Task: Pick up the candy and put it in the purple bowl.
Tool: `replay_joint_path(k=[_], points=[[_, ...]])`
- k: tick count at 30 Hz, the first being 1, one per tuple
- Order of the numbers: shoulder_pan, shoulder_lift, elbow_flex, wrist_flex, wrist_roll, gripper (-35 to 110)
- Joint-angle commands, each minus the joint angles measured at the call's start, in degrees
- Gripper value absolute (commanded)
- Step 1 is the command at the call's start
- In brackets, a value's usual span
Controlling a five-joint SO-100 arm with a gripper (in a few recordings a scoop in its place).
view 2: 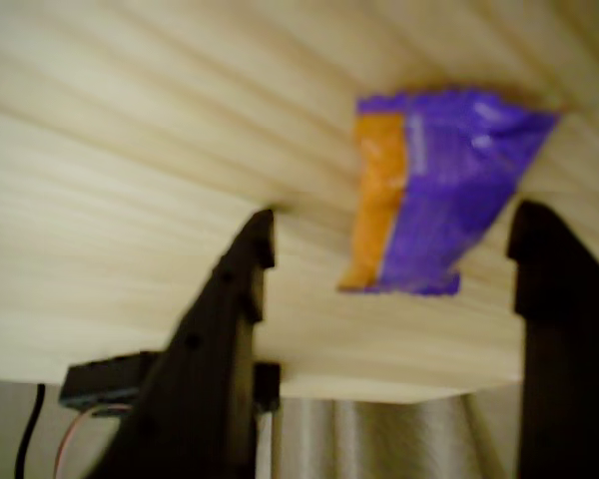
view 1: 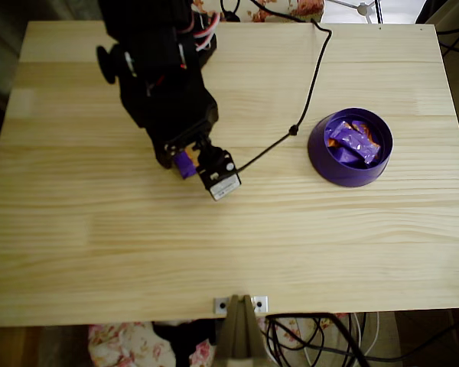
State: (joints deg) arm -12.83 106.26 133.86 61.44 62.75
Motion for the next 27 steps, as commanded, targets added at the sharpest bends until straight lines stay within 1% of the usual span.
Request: replay_joint_path(k=[1, 8, 12, 15, 18, 22, 27], points=[[-0.44, 1.85, 0.62, -1.49, 0.79, 38], [2.11, 2.81, 1.85, -3.69, -1.58, 28], [4.66, 6.59, 2.90, -4.66, -5.45, 18], [6.50, 8.70, 3.87, -5.36, -8.00, 14], [7.82, 9.84, 3.87, -4.57, -9.23, 13], [8.88, 12.13, 3.78, -3.52, -11.34, 5], [9.23, 14.77, 2.99, -0.26, -13.10, 1]])
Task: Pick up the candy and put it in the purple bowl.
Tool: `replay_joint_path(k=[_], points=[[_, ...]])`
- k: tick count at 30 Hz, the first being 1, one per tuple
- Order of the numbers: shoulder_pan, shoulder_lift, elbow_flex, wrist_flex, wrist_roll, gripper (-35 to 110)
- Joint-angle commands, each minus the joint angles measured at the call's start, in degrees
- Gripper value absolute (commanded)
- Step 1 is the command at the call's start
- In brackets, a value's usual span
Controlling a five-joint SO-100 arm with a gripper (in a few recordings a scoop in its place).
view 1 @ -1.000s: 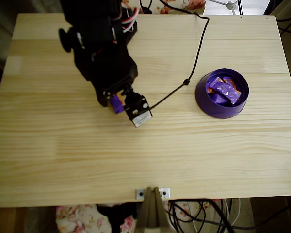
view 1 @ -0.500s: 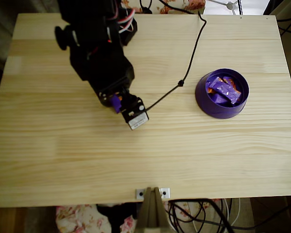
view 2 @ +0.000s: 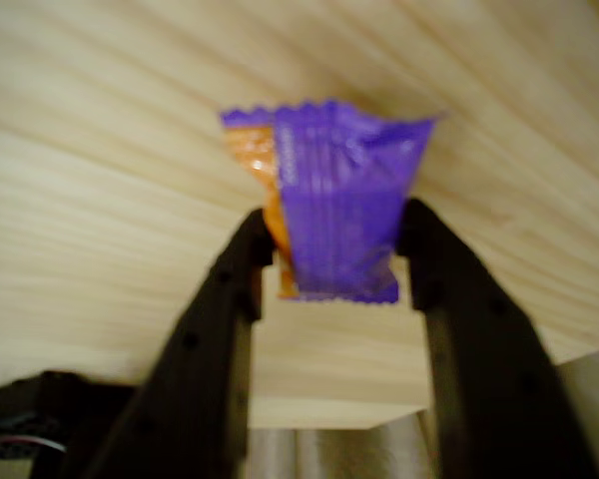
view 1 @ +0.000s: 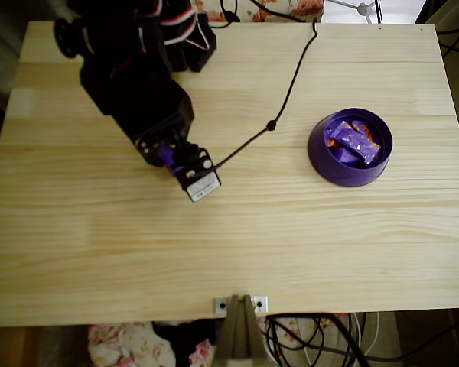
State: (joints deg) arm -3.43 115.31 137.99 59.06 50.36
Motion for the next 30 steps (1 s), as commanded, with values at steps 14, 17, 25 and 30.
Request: replay_joint_path(k=[14, 17, 25, 30], points=[[-0.44, 17.31, -9.14, 15.38, -3.87, 0], [-1.93, 19.16, -11.60, 18.19, -3.60, 0], [-8.61, 24.52, -18.19, 23.20, -3.25, 0], [-14.85, 31.46, -17.84, 21.71, -0.62, 0]])
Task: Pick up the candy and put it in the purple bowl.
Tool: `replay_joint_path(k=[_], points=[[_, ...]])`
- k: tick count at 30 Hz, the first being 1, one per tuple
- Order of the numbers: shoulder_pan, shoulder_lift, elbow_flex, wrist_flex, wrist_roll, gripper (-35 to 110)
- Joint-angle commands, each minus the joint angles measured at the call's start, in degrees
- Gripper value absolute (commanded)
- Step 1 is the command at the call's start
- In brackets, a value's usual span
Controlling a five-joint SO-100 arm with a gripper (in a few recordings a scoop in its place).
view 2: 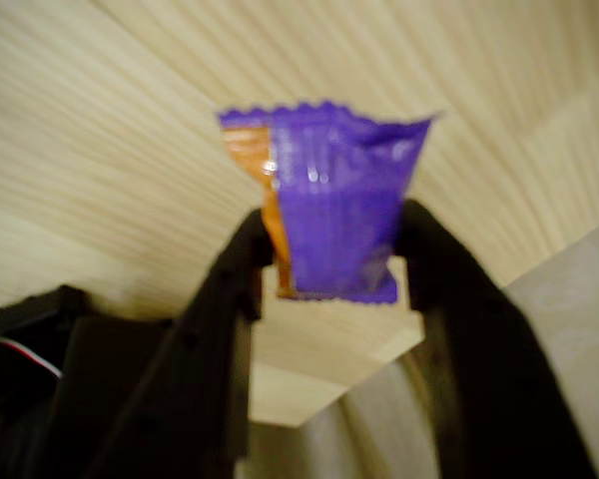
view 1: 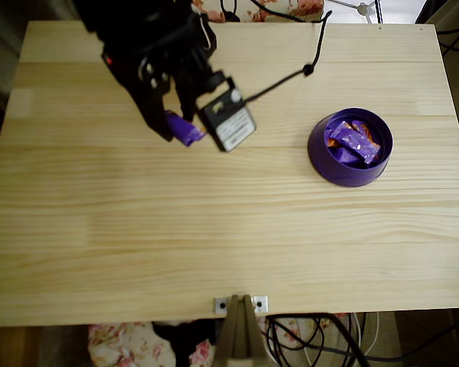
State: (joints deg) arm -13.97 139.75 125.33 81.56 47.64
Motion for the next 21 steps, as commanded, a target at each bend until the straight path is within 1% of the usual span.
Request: replay_joint_path(k=[1, 6, 11, 17, 21], points=[[-5.62, 8.44, -4.83, -1.58, 2.37, 0], [-13.18, 16.08, -1.85, -7.03, 2.55, 0], [-21.45, 19.07, 1.41, -11.95, 8.44, 0], [-28.13, 25.22, 8.96, -22.76, 9.76, 0], [-31.38, 30.23, 15.56, -30.85, 12.57, 0]])
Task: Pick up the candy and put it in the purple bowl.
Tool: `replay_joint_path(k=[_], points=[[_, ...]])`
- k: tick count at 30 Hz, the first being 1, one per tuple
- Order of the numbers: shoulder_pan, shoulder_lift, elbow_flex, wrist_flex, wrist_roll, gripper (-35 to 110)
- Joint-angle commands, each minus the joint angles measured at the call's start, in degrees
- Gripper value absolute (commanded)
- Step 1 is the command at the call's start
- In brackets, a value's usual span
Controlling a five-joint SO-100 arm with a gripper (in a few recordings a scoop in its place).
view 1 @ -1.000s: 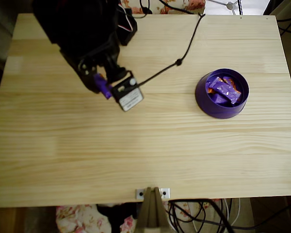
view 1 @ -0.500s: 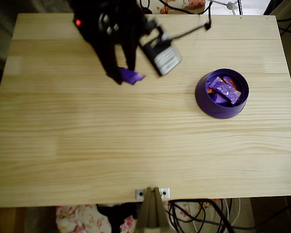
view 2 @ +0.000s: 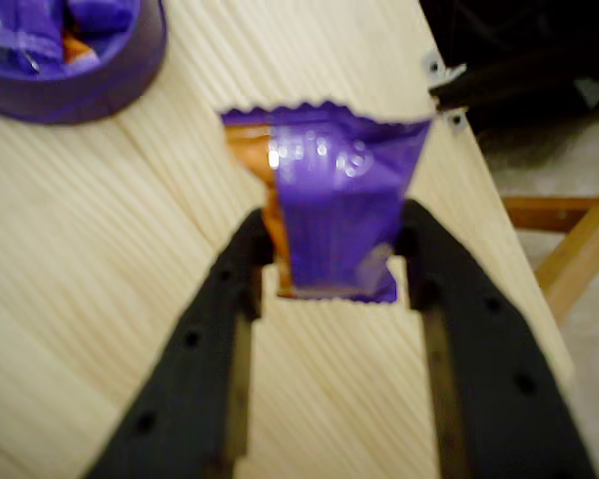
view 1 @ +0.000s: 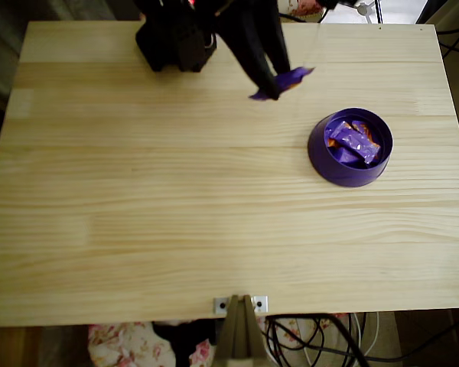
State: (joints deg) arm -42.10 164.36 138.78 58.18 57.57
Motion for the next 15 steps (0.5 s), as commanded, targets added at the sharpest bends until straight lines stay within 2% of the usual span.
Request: replay_joint_path(k=[1, 7, 15], points=[[-4.04, 6.68, 3.52, -9.05, 2.55, 0], [-8.61, 10.63, 10.37, -18.37, 1.85, 0], [-13.18, 10.28, 13.18, -23.47, 2.90, 0]])
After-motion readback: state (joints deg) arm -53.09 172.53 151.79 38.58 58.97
